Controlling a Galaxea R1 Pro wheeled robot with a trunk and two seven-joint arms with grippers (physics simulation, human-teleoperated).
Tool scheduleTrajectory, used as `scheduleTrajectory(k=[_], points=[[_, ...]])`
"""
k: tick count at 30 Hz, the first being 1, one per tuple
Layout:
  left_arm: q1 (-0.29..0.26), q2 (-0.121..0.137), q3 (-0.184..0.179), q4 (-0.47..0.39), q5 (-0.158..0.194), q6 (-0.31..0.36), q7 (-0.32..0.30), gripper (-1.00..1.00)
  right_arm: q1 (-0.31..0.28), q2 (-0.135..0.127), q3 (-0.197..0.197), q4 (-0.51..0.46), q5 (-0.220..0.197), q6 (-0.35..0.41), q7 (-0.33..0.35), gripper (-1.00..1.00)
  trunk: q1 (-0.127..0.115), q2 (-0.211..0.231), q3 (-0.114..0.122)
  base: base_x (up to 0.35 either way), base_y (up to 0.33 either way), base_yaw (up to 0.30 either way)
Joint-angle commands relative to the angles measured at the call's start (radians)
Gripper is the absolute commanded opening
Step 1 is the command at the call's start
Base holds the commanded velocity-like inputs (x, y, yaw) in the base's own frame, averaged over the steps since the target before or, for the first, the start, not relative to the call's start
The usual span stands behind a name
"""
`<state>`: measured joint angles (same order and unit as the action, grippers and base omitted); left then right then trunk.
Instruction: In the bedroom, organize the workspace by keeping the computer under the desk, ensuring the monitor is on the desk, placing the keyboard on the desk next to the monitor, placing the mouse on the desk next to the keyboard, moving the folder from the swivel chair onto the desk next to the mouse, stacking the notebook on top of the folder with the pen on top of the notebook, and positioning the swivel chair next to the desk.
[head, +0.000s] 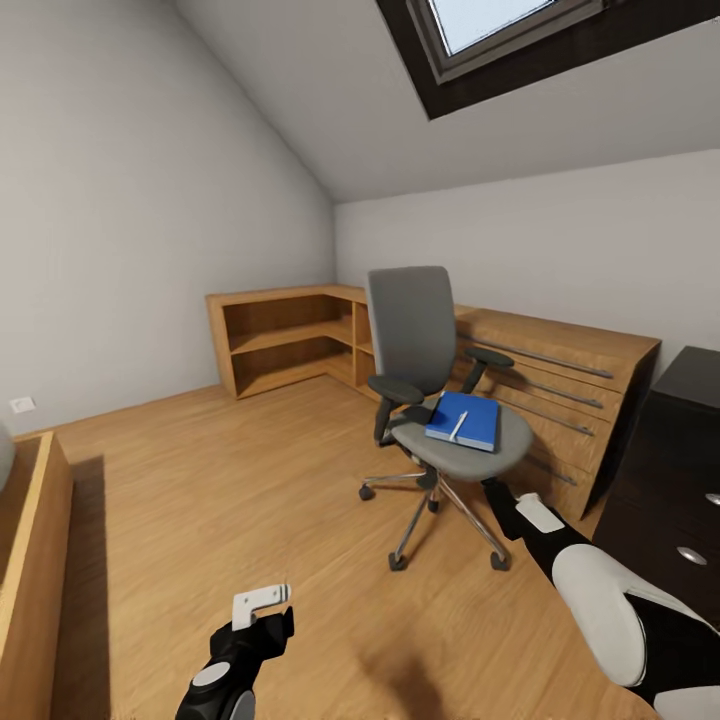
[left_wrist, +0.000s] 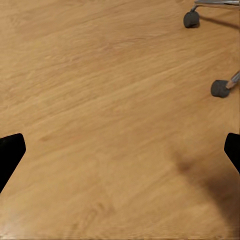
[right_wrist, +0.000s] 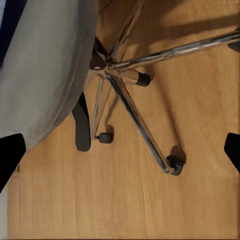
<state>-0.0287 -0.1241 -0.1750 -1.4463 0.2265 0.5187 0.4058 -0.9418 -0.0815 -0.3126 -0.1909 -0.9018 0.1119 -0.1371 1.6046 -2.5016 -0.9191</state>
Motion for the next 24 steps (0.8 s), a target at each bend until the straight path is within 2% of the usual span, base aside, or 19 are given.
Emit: scheduleTrajectory(k=[1,4,5,8,9,11,12,13,14,15,16,19,20,23,24], points=[[-0.001,0.000,-0.001,-0.001,0.011,0.002,0.009,1.00,0.000,0.003,0.001,-0.002,0.001,-0.004,-0.006,1.00,-0.001,0.000,-0.001,-0.139,0.000,0.000],[-0.001,0.000,-0.002,-0.001,0.011,0.000,0.009,1.00,0.000,0.017,0.001,0.001,0.048,-0.061,-0.006,1.00,-0.001,0.000,0.007,-0.064,0.000,0.000],[-0.001,0.000,-0.002,-0.001,0.011,-0.001,0.010,1.00,0.000,0.036,0.001,0.001,0.088,-0.110,-0.006,1.00,-0.002,0.000,0.011,-0.023,0.000,0.000],[0.000,0.001,-0.002,0.000,0.011,-0.001,0.011,1.00,0.000,0.058,0.001,0.004,0.145,-0.171,-0.006,1.00,-0.003,0.001,0.022,-0.015,0.000,0.000],[0.000,0.002,-0.001,0.001,0.011,0.000,0.011,1.00,0.002,0.071,0.001,0.014,0.197,-0.216,-0.006,1.00,-0.004,0.001,0.026,-0.008,0.000,0.000],[0.000,0.004,0.001,0.005,0.011,0.000,0.012,1.00,0.007,0.079,0.001,0.035,0.257,-0.263,-0.006,1.00,-0.005,0.002,0.034,-0.005,0.000,0.000],[0.000,0.005,0.002,0.014,0.011,0.000,0.013,1.00,0.016,0.086,0.001,0.066,0.323,-0.311,-0.006,1.00,-0.008,0.009,0.037,-0.003,0.000,0.000],[0.000,0.005,0.003,0.022,0.011,0.000,0.013,1.00,0.020,0.088,0.001,0.083,0.357,-0.334,-0.006,1.00,-0.012,0.016,0.040,-0.003,0.000,0.000],[0.000,0.006,0.004,0.042,0.011,-0.001,0.013,1.00,0.026,0.091,0.001,0.117,0.423,-0.381,-0.006,1.00,-0.016,0.023,0.043,-0.002,0.000,0.000],[0.000,0.006,0.004,0.054,0.011,-0.002,0.013,1.00,0.029,0.092,0.000,0.134,0.455,-0.404,-0.007,1.00,-0.020,0.030,0.046,-0.001,0.000,0.000],[-0.001,0.008,0.007,0.123,0.009,-0.004,0.014,1.00,0.056,0.099,0.000,0.188,0.584,-0.504,-0.007,1.00,-0.024,0.037,0.049,0.000,0.000,0.000],[0.000,0.009,0.007,0.160,0.009,-0.008,0.015,1.00,0.097,0.102,0.000,0.200,0.644,-0.539,-0.007,1.00,-0.035,0.058,0.059,0.000,0.000,0.000],[0.000,0.011,0.008,0.183,0.009,-0.013,0.015,1.00,0.129,0.103,0.000,0.204,0.681,-0.554,-0.007,1.00,-0.039,0.065,0.062,0.000,0.000,0.000],[-0.001,0.021,0.009,0.228,0.009,-0.034,0.016,1.00,0.187,0.100,0.001,0.209,0.755,-0.569,-0.007,1.00,-0.051,0.086,0.071,0.000,0.000,0.000],[0.000,0.034,0.009,0.301,0.009,-0.074,0.017,1.00,0.245,0.102,0.001,0.211,0.858,-0.587,-0.007,1.00,-0.054,0.093,0.074,0.000,0.000,0.000]])
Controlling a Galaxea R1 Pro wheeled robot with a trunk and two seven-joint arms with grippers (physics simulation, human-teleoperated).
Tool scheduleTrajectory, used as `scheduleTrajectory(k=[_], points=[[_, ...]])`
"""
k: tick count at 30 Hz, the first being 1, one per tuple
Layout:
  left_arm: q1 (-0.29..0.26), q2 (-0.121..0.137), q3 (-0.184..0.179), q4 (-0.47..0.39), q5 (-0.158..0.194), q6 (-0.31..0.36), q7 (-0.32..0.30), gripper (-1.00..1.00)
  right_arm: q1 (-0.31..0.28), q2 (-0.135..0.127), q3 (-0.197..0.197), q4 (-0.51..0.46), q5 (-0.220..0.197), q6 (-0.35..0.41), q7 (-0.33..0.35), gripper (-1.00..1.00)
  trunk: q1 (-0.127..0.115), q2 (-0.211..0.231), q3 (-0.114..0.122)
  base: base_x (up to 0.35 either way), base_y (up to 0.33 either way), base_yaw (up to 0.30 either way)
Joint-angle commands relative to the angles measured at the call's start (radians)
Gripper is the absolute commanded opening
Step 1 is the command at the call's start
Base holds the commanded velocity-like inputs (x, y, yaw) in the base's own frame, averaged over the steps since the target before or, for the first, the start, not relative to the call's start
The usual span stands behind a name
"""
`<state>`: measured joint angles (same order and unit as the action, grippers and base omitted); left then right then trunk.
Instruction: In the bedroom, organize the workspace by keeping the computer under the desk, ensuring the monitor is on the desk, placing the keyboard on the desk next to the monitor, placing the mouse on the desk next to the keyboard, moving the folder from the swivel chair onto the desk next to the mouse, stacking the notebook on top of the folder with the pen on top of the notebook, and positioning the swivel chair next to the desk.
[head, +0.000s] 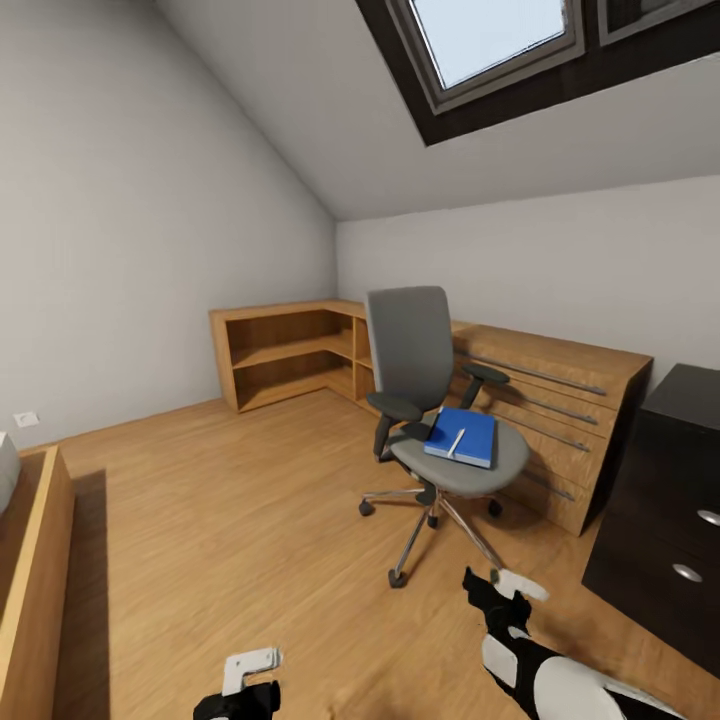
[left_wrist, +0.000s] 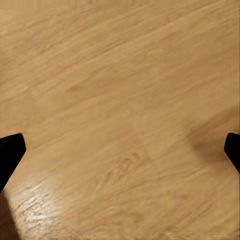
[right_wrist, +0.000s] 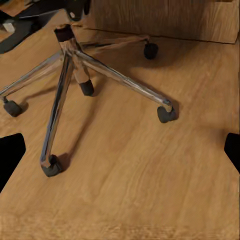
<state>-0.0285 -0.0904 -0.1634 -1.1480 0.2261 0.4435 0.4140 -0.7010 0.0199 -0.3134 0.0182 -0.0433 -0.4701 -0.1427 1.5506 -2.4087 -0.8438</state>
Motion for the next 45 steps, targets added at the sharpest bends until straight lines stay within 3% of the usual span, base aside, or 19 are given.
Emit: scheduleTrajectory(k=[1,2,5,7,9,15,37,45], points=[[-0.001,0.002,-0.002,0.019,0.010,-0.009,0.010,1.00,0.017,0.001,0.002,0.002,0.023,-0.012,-0.002,1.00,-0.004,0.007,0.002,0.000,0.000,0.000],[-0.001,0.005,-0.002,0.049,0.010,-0.031,0.010,1.00,0.045,0.002,0.002,0.003,0.068,-0.030,-0.003,1.00,-0.008,0.014,0.005,0.000,0.000,0.000],[-0.001,0.010,-0.001,0.138,0.009,-0.109,0.010,1.00,0.119,0.005,0.001,0.004,0.152,-0.093,-0.005,1.00,-0.020,0.035,0.015,0.000,0.000,0.000],[-0.001,0.012,-0.001,0.169,0.009,-0.146,0.010,1.00,0.136,0.006,0.001,0.005,0.164,-0.107,-0.005,1.00,-0.027,0.049,0.021,0.000,0.000,0.000],[-0.001,0.025,0.000,0.270,0.009,-0.259,0.010,1.00,0.175,0.009,0.001,0.006,0.178,-0.125,-0.005,1.00,-0.035,0.063,0.027,0.000,0.000,0.000],[-0.001,0.051,-0.001,0.359,0.009,-0.393,0.010,1.00,0.205,0.011,0.001,0.006,0.182,-0.134,-0.005,1.00,-0.058,0.105,0.046,0.000,0.000,0.000],[-0.001,0.048,0.002,0.376,0.016,-0.414,0.014,1.00,0.209,0.028,0.001,0.006,0.183,-0.134,-0.006,1.00,-0.142,0.259,0.114,-0.114,0.000,-0.033],[-0.001,0.047,0.004,0.376,0.017,-0.415,0.013,1.00,0.209,0.028,0.001,0.006,0.184,-0.134,-0.005,1.00,-0.173,0.315,0.140,-0.127,0.000,-0.230]])
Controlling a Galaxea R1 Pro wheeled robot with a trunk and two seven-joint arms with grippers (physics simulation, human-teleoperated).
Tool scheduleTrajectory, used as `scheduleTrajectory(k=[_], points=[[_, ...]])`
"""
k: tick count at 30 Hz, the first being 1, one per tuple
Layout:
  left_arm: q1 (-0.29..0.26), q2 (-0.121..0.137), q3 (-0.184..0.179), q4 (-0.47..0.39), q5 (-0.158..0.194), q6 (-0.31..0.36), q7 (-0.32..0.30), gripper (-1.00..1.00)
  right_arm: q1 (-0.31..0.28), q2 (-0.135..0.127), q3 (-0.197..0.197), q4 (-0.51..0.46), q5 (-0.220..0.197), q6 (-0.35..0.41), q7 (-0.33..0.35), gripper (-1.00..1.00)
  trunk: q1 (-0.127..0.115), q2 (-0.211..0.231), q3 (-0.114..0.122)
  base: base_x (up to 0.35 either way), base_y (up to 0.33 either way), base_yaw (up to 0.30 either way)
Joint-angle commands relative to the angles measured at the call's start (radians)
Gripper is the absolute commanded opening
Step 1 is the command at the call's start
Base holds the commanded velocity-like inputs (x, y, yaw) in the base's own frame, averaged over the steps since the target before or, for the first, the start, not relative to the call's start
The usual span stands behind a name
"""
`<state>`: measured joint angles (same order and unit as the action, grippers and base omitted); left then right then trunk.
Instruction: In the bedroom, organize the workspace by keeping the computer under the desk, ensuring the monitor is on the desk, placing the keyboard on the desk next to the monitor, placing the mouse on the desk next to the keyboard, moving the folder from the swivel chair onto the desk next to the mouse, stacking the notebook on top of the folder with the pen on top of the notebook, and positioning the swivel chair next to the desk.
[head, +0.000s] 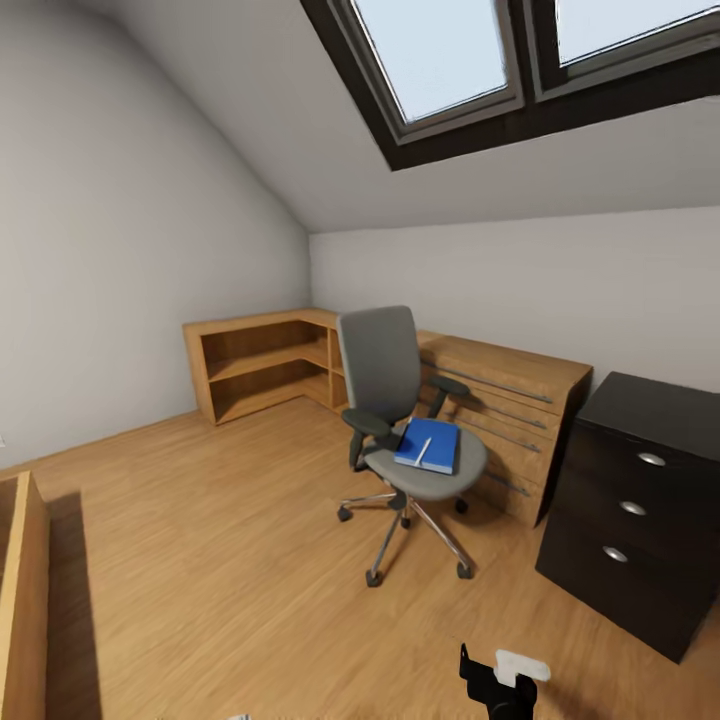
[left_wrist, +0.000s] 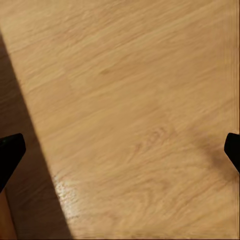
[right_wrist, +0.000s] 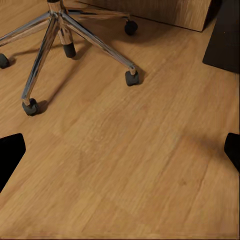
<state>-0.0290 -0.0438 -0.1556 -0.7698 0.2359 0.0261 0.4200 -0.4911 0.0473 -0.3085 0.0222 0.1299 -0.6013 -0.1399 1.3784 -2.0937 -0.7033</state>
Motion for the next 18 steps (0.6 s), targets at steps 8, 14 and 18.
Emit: scheduleTrajectory(k=[8,14,18], points=[[0.000,0.001,-0.004,-0.002,0.008,0.002,0.004,1.00,-0.001,0.000,-0.004,0.002,0.011,-0.003,-0.007,1.00,-0.031,0.056,0.024,-0.320,0.000,-0.284],[0.000,0.001,-0.004,-0.002,0.008,0.002,0.002,1.00,-0.001,0.000,-0.004,0.002,0.010,-0.002,-0.007,1.00,-0.054,0.098,0.043,-0.336,0.000,-0.299],[-0.001,0.001,-0.004,-0.002,0.008,0.002,0.001,1.00,-0.001,0.000,-0.004,0.002,0.011,-0.002,-0.007,1.00,-0.070,0.126,0.055,-0.337,0.000,-0.300]])
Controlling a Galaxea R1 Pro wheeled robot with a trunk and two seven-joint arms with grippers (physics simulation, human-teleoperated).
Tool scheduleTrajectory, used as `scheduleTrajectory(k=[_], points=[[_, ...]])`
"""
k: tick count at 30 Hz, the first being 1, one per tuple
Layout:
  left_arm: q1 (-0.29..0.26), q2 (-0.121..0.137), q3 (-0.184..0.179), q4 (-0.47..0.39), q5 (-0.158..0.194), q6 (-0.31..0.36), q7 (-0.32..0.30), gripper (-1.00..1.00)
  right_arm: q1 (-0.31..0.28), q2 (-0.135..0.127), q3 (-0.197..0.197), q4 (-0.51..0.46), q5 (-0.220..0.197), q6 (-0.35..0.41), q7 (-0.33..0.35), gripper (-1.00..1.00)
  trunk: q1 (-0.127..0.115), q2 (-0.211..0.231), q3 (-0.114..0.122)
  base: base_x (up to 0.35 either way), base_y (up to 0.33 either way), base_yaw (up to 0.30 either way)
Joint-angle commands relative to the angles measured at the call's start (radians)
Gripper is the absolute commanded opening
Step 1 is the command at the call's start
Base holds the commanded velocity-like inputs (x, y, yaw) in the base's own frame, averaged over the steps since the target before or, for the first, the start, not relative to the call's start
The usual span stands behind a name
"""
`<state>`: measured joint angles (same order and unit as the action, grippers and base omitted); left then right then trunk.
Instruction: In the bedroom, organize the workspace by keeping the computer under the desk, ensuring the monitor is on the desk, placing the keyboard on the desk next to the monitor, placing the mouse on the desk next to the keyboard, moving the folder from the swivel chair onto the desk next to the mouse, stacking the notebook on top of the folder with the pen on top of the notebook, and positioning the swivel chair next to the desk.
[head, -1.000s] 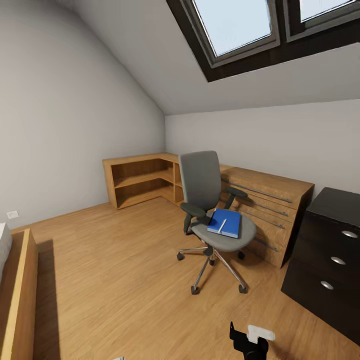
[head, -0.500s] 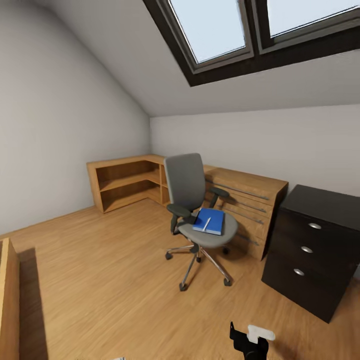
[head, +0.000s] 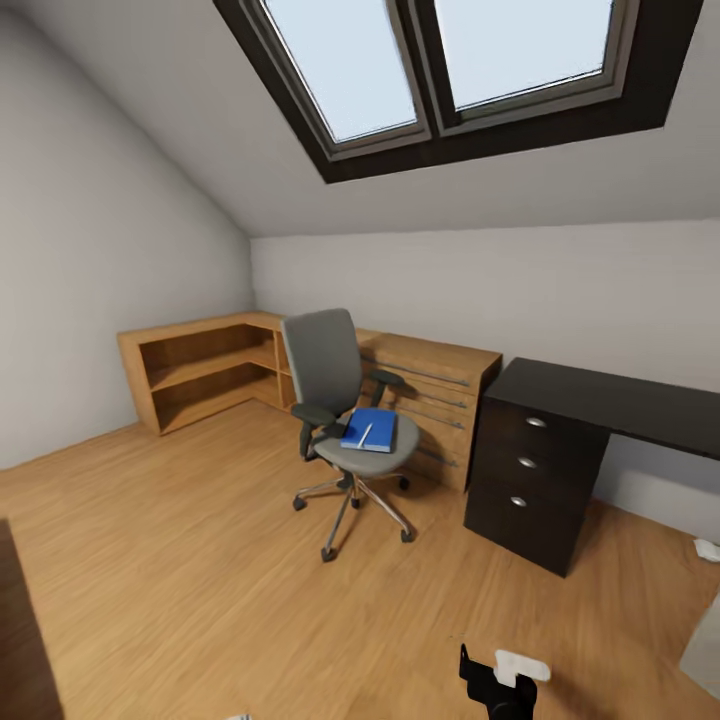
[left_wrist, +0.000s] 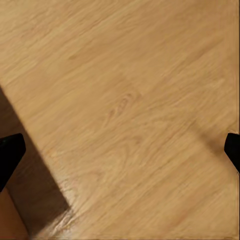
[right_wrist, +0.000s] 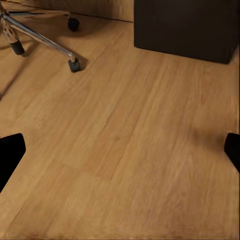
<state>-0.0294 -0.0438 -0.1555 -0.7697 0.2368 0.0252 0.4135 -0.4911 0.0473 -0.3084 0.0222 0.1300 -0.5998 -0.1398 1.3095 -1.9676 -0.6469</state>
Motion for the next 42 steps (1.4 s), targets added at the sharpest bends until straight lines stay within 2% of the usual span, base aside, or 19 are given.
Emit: scheduleTrajectory(k=[1,5,10,13,34,42], points=[[0.000,0.001,-0.004,-0.002,0.007,0.003,0.007,1.00,-0.001,0.000,-0.004,0.002,0.010,-0.003,-0.007,1.00,-0.005,0.007,0.002,-0.337,0.000,-0.300],[0.000,0.005,-0.004,0.014,0.012,0.007,0.007,1.00,-0.001,0.000,-0.004,0.002,0.011,-0.003,-0.007,1.00,-0.020,0.035,0.015,-0.337,0.000,-0.300],[0.000,0.008,-0.002,0.021,0.040,0.011,0.004,1.00,-0.001,0.000,-0.004,0.002,0.011,-0.003,-0.007,1.00,-0.039,0.070,0.030,-0.337,0.000,-0.300],[0.000,0.008,-0.002,0.021,0.043,0.012,0.003,1.00,-0.001,0.000,-0.004,0.002,0.011,-0.003,-0.007,1.00,-0.051,0.091,0.040,-0.337,0.000,-0.300],[0.000,0.004,-0.002,0.023,0.043,0.013,0.002,1.00,-0.001,0.001,-0.005,0.002,0.011,-0.001,-0.007,1.00,-0.131,0.238,0.103,-0.339,0.000,-0.295],[0.000,0.004,-0.002,0.023,0.042,0.013,0.002,1.00,-0.001,0.006,-0.004,0.002,0.011,0.001,-0.007,1.00,-0.162,0.294,0.118,-0.341,-0.023,-0.162]])
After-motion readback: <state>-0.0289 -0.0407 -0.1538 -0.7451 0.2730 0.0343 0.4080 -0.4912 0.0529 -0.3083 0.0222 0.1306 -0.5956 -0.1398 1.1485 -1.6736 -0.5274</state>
